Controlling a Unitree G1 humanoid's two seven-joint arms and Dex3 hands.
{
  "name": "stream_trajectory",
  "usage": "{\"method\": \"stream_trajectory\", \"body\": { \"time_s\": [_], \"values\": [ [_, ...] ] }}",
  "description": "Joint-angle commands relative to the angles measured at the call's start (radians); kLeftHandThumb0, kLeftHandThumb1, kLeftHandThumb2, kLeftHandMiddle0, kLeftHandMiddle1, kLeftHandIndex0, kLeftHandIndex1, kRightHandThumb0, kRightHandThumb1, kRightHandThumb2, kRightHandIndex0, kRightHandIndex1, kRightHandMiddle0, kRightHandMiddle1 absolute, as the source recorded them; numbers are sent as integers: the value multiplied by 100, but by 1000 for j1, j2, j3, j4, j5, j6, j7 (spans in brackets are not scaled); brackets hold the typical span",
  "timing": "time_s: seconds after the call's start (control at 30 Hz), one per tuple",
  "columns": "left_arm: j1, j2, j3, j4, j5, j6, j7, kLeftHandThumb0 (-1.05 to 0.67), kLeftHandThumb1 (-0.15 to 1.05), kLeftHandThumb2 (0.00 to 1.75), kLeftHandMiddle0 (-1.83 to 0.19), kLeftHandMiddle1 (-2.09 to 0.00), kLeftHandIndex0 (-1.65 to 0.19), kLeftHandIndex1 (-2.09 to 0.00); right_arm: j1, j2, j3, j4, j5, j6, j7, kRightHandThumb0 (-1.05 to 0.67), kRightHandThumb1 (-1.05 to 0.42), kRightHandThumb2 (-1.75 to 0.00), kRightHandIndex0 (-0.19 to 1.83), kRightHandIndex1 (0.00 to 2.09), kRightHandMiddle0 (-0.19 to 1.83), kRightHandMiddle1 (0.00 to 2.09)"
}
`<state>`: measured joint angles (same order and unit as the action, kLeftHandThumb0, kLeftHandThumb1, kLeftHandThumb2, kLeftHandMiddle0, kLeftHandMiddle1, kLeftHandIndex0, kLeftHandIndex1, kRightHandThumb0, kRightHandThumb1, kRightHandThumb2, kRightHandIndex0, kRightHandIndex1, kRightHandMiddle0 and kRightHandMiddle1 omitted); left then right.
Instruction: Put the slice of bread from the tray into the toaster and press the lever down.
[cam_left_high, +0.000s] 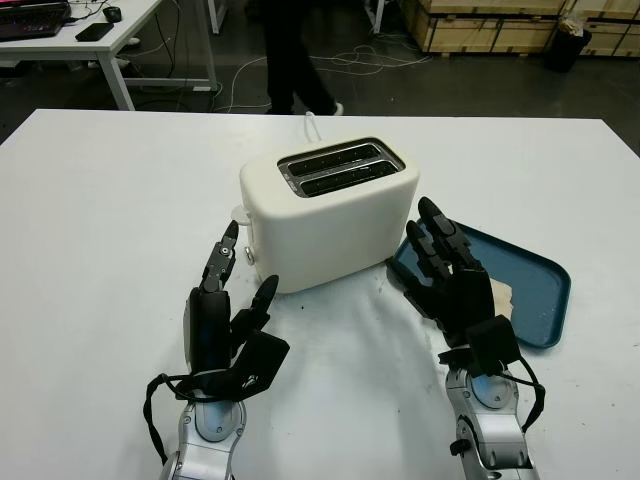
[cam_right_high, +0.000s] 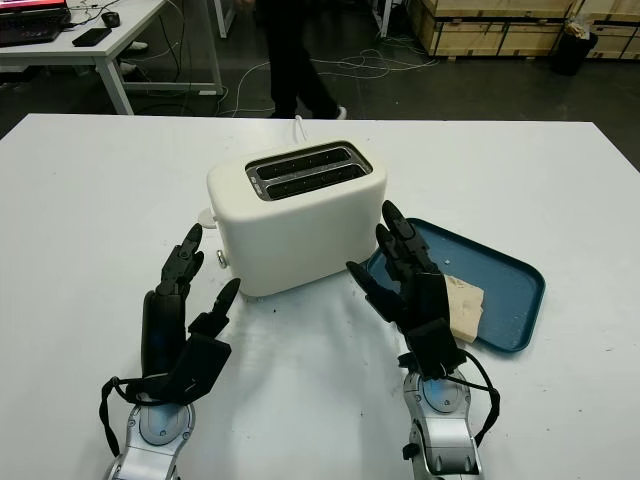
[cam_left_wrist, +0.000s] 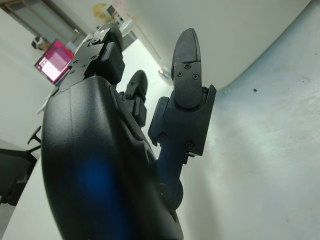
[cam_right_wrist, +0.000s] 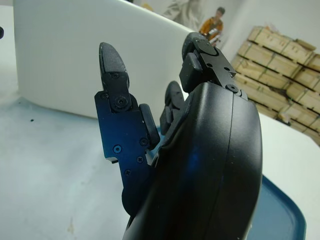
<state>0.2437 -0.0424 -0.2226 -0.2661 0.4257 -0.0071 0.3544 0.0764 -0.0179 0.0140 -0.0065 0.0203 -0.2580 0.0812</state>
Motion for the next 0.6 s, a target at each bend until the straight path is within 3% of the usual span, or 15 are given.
{"method": "stream_trajectory", "body": {
  "time_s": [0.0,0.4,0.57],
  "values": [
    [26,-23,-8,-18,-4,-20,9,-56,92,37,-34,-16,-29,0,18,2,7,-18,-8,-25,-3,-36,-92,-5,26,0,28,0],
    [15,-33,-7,-24,-7,3,6,-54,92,36,-36,-15,-30,-1,-2,-33,14,18,-85,-53,-17,-38,-92,-5,29,1,29,0],
    [-2,-35,-12,10,1,-15,25,-57,92,36,-37,-15,-31,-1,54,-101,-5,-70,-236,-89,-80,-38,-90,-2,34,2,34,2]
  ]
}}
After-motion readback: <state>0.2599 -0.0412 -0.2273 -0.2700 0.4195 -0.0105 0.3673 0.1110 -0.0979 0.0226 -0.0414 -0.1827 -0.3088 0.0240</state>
